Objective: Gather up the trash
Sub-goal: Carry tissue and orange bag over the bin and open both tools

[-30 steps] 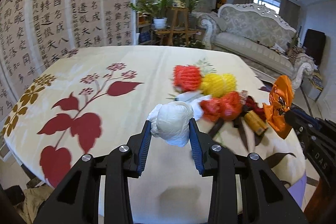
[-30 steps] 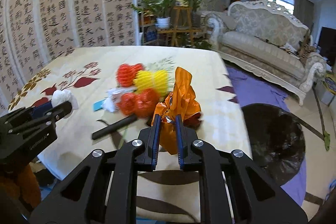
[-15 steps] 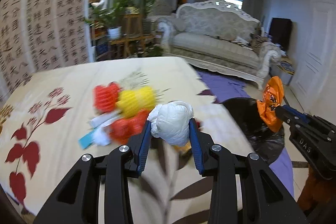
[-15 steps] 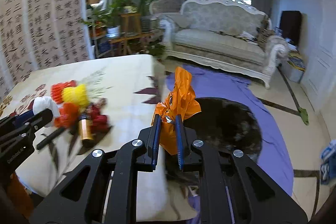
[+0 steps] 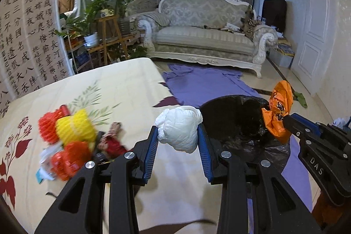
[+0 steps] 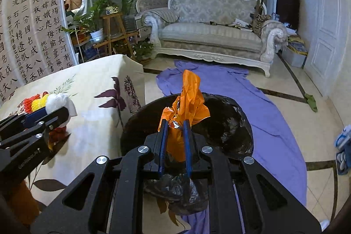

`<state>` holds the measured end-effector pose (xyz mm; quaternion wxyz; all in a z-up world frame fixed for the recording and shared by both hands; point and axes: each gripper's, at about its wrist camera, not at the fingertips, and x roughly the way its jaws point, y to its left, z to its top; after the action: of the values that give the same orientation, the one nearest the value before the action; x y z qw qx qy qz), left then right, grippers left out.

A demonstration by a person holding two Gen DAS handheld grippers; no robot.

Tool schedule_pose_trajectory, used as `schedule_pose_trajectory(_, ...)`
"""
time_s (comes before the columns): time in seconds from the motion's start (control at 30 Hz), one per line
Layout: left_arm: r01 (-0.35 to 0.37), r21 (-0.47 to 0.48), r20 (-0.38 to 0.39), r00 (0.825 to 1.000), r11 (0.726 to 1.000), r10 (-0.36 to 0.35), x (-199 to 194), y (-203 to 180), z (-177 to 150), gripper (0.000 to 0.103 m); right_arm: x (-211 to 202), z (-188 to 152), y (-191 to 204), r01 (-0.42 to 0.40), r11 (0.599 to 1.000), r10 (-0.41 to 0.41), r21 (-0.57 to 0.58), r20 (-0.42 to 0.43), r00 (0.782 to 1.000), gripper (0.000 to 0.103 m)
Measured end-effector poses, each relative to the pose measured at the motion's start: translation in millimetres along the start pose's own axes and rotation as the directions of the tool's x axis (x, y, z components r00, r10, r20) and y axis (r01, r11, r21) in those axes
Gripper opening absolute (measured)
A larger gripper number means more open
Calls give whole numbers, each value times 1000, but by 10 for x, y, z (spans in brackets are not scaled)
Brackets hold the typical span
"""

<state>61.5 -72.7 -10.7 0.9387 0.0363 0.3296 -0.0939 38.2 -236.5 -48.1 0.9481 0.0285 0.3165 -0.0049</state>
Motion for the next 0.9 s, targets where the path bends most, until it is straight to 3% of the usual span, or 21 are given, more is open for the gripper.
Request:
schedule_pose_trajectory(0.4, 9, 61, -41, 999, 998, -6, 462, -377, 158, 37, 302, 95, -286, 0, 999, 1, 32, -20, 1000, 15)
schedule_pose_trajectory(0.47, 7, 63, -49, 999, 998, -4, 516, -399, 161, 46, 346, 112, -322, -6, 999, 7, 38, -24, 1000, 16)
schedule_pose_trajectory(0.53, 5, 59, -53, 999, 998, -2, 542, -400, 160, 60, 377, 122, -360, -4, 999, 5, 47, -24, 1000, 31)
schedule_pose_trajectory(0.57, 0, 54, -50, 999, 999, 3, 544, -394, 159, 64, 392, 129, -378, -1, 999, 3, 51, -25, 1000, 33)
schedule_pose_trajectory(0.9, -27, 11, -47, 998, 1000, 28, 458, -219, 177, 75, 334, 124, -428, 19, 997, -18, 76, -18, 1000, 46)
